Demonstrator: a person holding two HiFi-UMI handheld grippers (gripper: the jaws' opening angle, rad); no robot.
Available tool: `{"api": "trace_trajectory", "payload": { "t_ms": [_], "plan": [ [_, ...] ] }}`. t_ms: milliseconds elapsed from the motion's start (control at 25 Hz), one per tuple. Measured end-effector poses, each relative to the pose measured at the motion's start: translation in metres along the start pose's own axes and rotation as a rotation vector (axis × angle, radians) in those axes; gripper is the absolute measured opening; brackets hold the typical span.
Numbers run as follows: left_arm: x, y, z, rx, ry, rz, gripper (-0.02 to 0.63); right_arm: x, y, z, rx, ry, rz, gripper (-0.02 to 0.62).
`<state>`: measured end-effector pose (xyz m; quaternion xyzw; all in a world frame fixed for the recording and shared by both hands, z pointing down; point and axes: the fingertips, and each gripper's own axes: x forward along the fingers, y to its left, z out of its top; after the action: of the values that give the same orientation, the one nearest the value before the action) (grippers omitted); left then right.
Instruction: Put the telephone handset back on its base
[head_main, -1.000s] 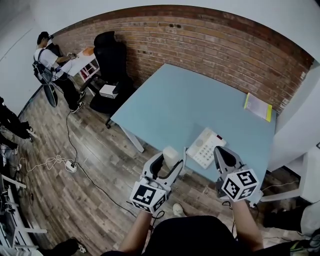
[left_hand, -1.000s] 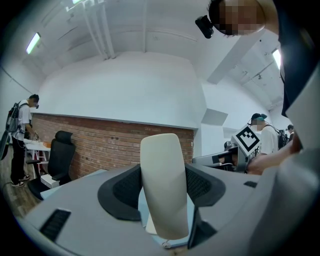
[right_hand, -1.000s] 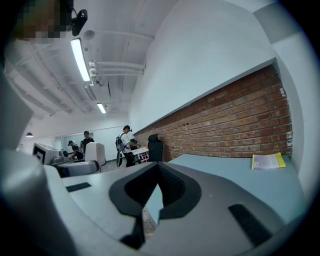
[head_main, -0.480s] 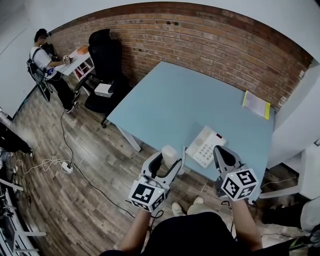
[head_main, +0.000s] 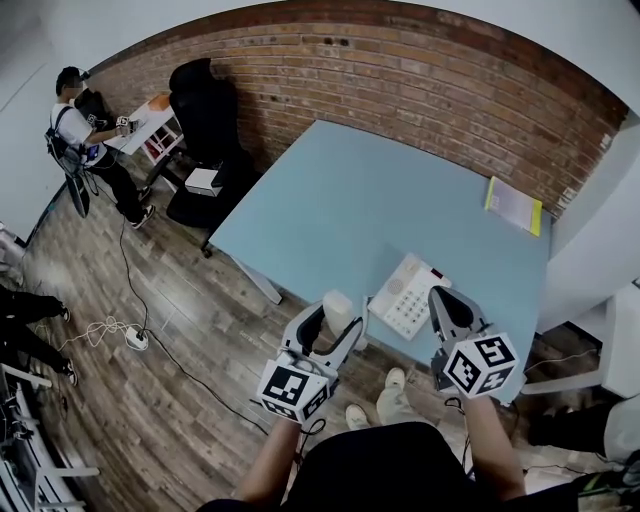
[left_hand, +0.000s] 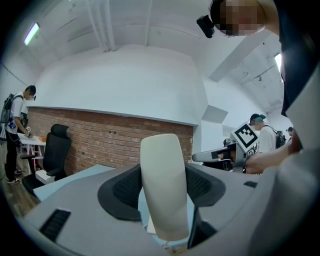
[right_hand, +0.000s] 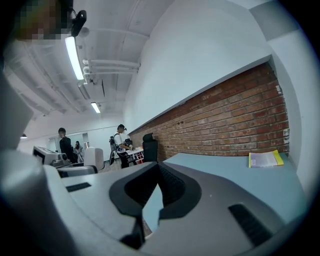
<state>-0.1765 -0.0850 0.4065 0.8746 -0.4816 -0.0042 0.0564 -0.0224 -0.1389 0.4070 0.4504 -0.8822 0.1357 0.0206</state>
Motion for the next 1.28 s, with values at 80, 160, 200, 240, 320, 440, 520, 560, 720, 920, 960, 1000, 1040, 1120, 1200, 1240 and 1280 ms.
{"api": "trace_trajectory", "payload": {
  "t_ms": [80, 160, 200, 240, 320, 440, 520, 560, 720, 920, 960, 1000, 1040, 1120, 1200, 1240, 1280],
  "plan": [
    [0.006, 0.003, -0.001, 0.002, 0.007, 0.006, 0.258, 0.005, -0.004, 0.001, 0.005, -0.001, 0.004, 0.012],
    [0.012, 0.005, -0.001, 0.002, 0.014, 0.011, 0.258, 0.01, -0.008, 0.002, 0.01, -0.003, 0.007, 0.012],
    [0.015, 0.005, -0.001, 0.004, 0.018, 0.011, 0.258, 0.012, -0.011, 0.003, 0.012, -0.004, 0.008, 0.012],
    [0.019, 0.005, -0.002, 0.007, 0.021, 0.01, 0.258, 0.014, -0.014, 0.004, 0.014, -0.005, 0.011, 0.012],
    [0.026, 0.005, -0.002, 0.014, 0.025, 0.01, 0.258, 0.018, -0.021, 0.005, 0.017, -0.009, 0.014, 0.012],
    [0.038, 0.005, -0.004, 0.02, 0.033, 0.011, 0.258, 0.023, -0.03, 0.007, 0.02, -0.009, 0.018, 0.012],
    [0.044, 0.005, -0.005, 0.022, 0.04, 0.01, 0.258, 0.026, -0.034, 0.008, 0.019, -0.006, 0.021, 0.012],
    [0.048, 0.005, -0.007, 0.023, 0.044, 0.009, 0.258, 0.028, -0.037, 0.009, 0.02, -0.005, 0.022, 0.012],
    [0.062, 0.006, -0.013, 0.023, 0.063, 0.008, 0.258, 0.035, -0.048, 0.01, 0.017, 0.003, 0.028, 0.012],
    [0.08, 0.01, -0.019, 0.028, 0.08, 0.012, 0.258, 0.044, -0.063, 0.012, 0.019, 0.01, 0.034, 0.012],
    [0.084, 0.011, -0.021, 0.028, 0.086, 0.012, 0.258, 0.046, -0.066, 0.013, 0.02, 0.012, 0.034, 0.012],
    [0.088, 0.012, -0.023, 0.029, 0.092, 0.013, 0.258, 0.048, -0.069, 0.013, 0.021, 0.013, 0.034, 0.012],
    [0.092, 0.014, -0.026, 0.029, 0.099, 0.016, 0.258, 0.05, -0.073, 0.013, 0.022, 0.015, 0.034, 0.012],
    [0.1, 0.016, -0.031, 0.029, 0.112, 0.022, 0.259, 0.054, -0.08, 0.012, 0.026, 0.02, 0.034, 0.012],
    [0.107, 0.017, -0.037, 0.03, 0.128, 0.025, 0.258, 0.057, -0.087, 0.01, 0.03, 0.027, 0.033, 0.012],
    [0.11, 0.018, -0.039, 0.031, 0.135, 0.026, 0.258, 0.058, -0.089, 0.009, 0.032, 0.031, 0.033, 0.012],
    [0.114, 0.018, -0.042, 0.032, 0.142, 0.026, 0.258, 0.06, -0.092, 0.008, 0.035, 0.035, 0.033, 0.012]
  ]
}}
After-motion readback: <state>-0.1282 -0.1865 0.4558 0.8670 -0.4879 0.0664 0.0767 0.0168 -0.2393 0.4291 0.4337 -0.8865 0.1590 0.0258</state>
